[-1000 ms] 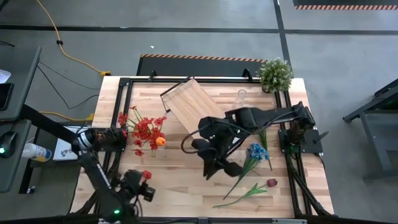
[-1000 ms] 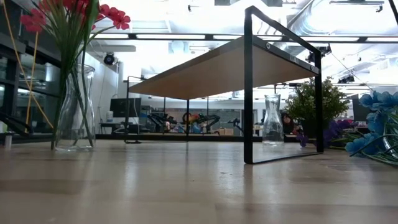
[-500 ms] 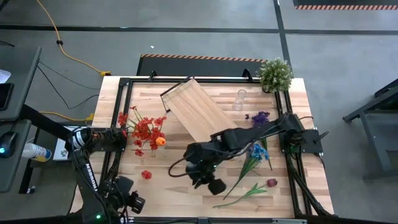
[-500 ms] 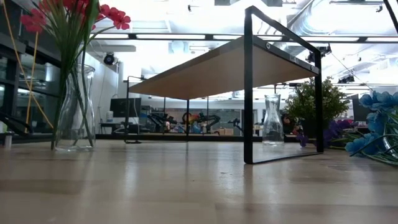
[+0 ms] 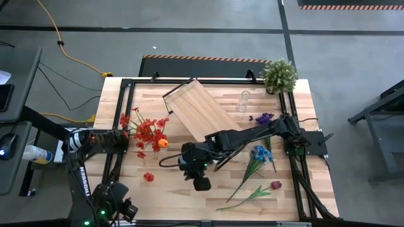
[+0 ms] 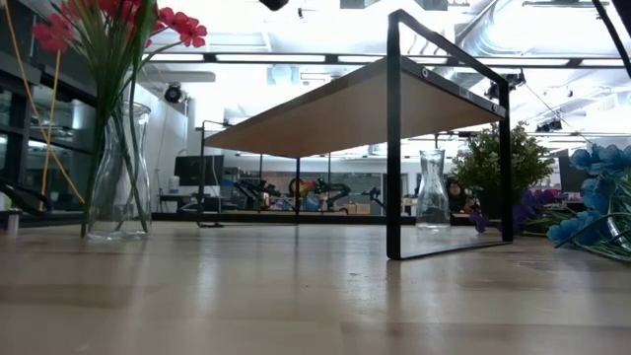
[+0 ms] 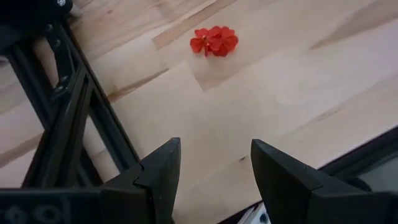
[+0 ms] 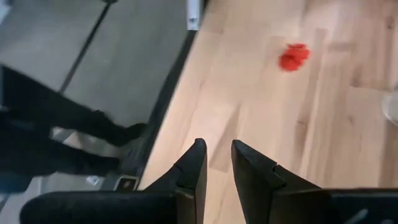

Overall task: Pick and place flowers into a vace then onto a shelf
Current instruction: Put the red flowers into the bottom transparent vase

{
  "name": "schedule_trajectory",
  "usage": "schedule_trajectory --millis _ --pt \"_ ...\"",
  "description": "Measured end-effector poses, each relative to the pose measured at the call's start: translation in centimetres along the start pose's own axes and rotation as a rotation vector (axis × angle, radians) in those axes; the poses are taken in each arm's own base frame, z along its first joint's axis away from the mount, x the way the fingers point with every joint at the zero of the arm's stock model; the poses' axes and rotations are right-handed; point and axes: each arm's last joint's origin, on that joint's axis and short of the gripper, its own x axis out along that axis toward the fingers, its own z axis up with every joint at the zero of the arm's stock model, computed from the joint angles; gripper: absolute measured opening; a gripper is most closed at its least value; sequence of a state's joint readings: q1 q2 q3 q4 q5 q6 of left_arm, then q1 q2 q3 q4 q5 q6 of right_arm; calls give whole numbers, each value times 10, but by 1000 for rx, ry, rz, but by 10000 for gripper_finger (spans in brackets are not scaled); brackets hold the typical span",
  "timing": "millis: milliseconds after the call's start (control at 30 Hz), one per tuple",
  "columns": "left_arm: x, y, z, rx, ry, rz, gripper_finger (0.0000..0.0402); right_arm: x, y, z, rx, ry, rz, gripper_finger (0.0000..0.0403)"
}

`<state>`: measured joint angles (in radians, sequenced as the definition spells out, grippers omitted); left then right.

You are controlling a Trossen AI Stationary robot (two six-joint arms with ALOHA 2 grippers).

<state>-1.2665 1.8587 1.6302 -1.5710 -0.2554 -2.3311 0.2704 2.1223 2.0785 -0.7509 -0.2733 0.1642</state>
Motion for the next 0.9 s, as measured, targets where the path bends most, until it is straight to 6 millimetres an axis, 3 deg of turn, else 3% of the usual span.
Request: schedule_trajectory --millis 200,367,600,900 --pt "-8 6 2 14 -71 -109 230 0 0 -4 84 30 -44 67" --pt "4 7 4 70 -124 -90 230 2 5 -9 137 74 -53 67" --pt "43 10 14 69 -272 -12 230 3 14 -18 160 152 -67 67" --pt "100 13 44 -3 -412 131 230 -2 12 -39 284 366 -112 67"
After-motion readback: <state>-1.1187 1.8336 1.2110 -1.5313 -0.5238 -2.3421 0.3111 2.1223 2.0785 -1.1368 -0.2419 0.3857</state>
